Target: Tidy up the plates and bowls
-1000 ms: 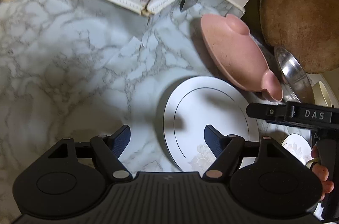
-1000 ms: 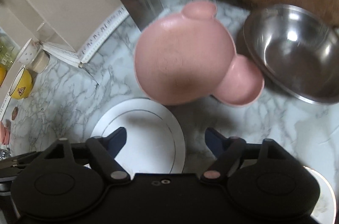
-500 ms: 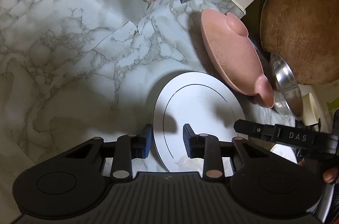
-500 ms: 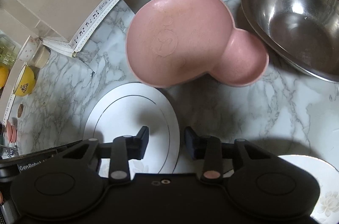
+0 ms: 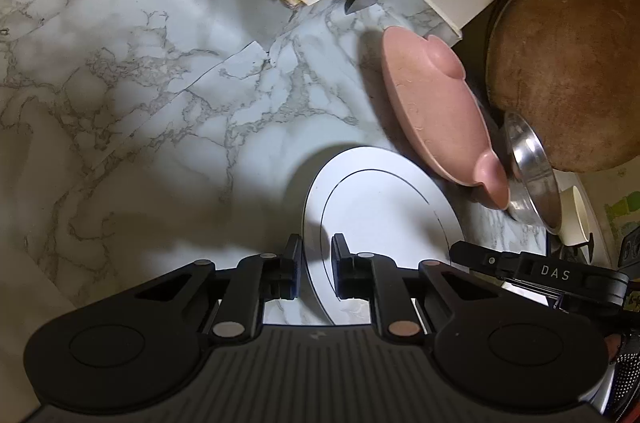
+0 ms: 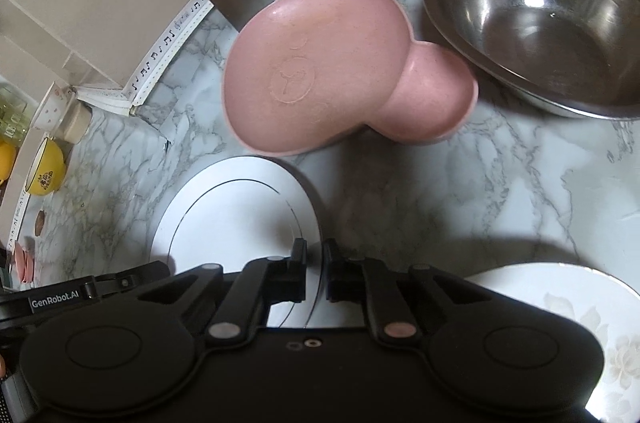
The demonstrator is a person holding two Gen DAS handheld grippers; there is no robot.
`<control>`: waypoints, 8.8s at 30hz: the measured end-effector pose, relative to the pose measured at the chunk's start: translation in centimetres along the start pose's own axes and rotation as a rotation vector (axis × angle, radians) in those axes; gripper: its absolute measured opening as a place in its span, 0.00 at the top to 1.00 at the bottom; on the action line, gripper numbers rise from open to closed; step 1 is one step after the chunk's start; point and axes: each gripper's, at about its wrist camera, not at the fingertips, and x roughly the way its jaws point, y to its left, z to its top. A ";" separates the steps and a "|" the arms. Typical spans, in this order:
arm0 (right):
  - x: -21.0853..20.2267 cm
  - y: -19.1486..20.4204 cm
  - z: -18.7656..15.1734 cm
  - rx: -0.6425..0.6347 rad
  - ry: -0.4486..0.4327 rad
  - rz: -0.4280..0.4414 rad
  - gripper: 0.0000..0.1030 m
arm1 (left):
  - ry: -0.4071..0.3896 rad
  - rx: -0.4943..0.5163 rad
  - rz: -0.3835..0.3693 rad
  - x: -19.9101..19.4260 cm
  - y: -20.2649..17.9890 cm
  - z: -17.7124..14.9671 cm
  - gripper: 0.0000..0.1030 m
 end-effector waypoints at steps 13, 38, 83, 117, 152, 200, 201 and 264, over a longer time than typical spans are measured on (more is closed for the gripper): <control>-6.6 -0.4 -2.1 0.051 -0.124 -0.006 0.91 | -0.029 0.109 -0.096 -3.4 -3.7 -1.2 0.86; -15.8 -10.7 -14.2 0.375 -0.280 -0.157 0.91 | 0.164 0.484 -0.159 1.6 -15.7 -9.3 0.86; -13.6 -10.4 -12.7 0.287 -0.263 -0.232 0.91 | 0.122 0.523 -0.102 1.1 -15.0 -8.2 0.86; -16.6 6.8 -13.3 -0.038 -0.419 -0.278 0.88 | -0.174 0.588 -0.134 -10.0 -10.0 -5.4 0.30; -4.3 2.2 1.5 0.158 -0.303 -0.227 0.13 | -0.143 0.644 0.072 8.2 -15.3 12.6 0.28; 0.5 -0.5 2.6 0.437 -0.205 -0.142 0.85 | -0.028 0.465 0.126 11.8 -10.8 16.6 0.89; 0.2 -0.4 2.4 0.426 -0.210 -0.144 0.85 | -0.029 0.458 0.119 11.4 -10.6 16.4 0.89; -15.8 -9.5 -12.6 0.264 -0.290 -0.206 0.89 | -0.053 0.490 0.022 -1.0 -15.3 -9.6 0.89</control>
